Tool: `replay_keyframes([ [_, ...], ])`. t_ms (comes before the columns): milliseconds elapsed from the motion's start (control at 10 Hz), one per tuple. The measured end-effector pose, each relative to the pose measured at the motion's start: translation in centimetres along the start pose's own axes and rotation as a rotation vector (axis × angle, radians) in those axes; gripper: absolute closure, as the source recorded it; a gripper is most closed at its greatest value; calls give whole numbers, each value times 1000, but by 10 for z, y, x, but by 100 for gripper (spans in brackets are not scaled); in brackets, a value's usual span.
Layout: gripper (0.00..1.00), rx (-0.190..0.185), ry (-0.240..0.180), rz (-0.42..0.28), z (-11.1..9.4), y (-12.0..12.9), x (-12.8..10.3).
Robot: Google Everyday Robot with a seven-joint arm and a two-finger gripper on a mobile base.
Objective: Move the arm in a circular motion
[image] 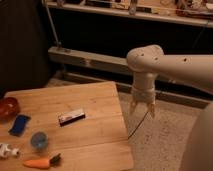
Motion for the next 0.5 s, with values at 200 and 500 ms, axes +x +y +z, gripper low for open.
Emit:
replay_keyframes([
  [200,35,18,-46,28,-6,7,-39],
  [500,35,45,-89,33,-5,41,-103],
])
